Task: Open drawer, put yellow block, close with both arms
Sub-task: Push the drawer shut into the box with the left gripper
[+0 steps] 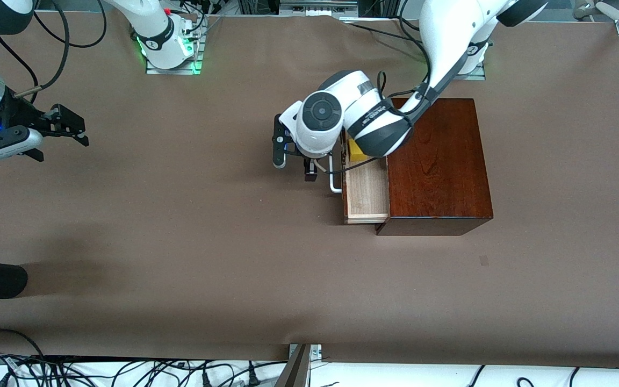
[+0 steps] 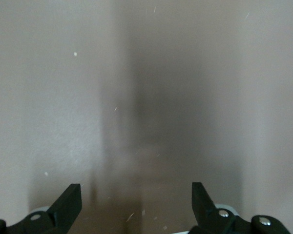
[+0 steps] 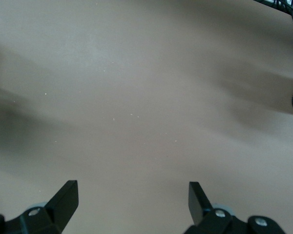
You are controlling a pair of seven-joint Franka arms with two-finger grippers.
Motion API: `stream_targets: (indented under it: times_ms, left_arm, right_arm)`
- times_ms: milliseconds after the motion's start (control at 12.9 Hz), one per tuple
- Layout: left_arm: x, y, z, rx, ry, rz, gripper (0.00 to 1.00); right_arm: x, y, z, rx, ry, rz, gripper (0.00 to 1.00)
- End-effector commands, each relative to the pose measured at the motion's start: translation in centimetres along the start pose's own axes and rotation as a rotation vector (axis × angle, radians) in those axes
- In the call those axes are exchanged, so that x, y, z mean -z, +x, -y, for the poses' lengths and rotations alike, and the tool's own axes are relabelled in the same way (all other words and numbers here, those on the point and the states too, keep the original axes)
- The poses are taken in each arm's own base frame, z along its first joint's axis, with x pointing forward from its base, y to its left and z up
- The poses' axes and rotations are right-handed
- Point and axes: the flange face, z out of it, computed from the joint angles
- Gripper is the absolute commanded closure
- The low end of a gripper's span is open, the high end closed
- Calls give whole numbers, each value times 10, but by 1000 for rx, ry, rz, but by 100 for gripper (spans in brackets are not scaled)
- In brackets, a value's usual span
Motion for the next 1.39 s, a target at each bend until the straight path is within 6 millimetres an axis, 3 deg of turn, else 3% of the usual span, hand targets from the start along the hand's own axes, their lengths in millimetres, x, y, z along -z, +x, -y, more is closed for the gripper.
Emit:
stream_targets:
  times_ms: [0, 387, 852, 1085, 1317]
  left_arm:
    - [-10, -10, 1, -81, 32, 103, 0]
    - [-23, -57, 4, -41, -118, 303, 0]
    - [-27, -94, 16, -35, -127, 474, 0]
    - [-21, -93, 16, -33, -121, 469, 0]
    - [8, -93, 18, -21, -78, 437, 0]
  right_arm:
    - [7, -8, 1, -70, -15, 7, 0]
    - [24, -5, 1, -121, -46, -4, 0]
    - [16, -3, 5, -117, -39, 30, 0]
    - [19, -4, 8, -112, -38, 27, 0]
    - [20, -3, 8, -108, -38, 24, 0]
